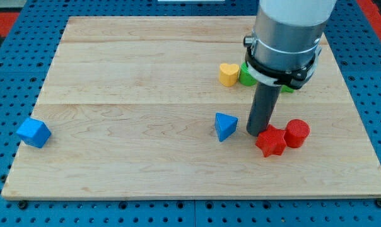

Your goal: Push the blue triangle to the right of the blue cube

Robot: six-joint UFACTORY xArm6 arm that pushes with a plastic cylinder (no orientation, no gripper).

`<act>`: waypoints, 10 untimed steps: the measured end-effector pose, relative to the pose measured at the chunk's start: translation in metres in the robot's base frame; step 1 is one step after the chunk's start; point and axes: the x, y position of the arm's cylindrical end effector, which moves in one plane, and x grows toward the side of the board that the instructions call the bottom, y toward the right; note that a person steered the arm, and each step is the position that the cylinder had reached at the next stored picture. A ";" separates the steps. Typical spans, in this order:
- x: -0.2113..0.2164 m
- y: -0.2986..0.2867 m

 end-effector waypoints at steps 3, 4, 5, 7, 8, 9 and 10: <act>-0.019 -0.065; -0.020 -0.065; -0.029 -0.083; -0.060 -0.077; -0.074 -0.111; 0.015 -0.171; 0.006 -0.186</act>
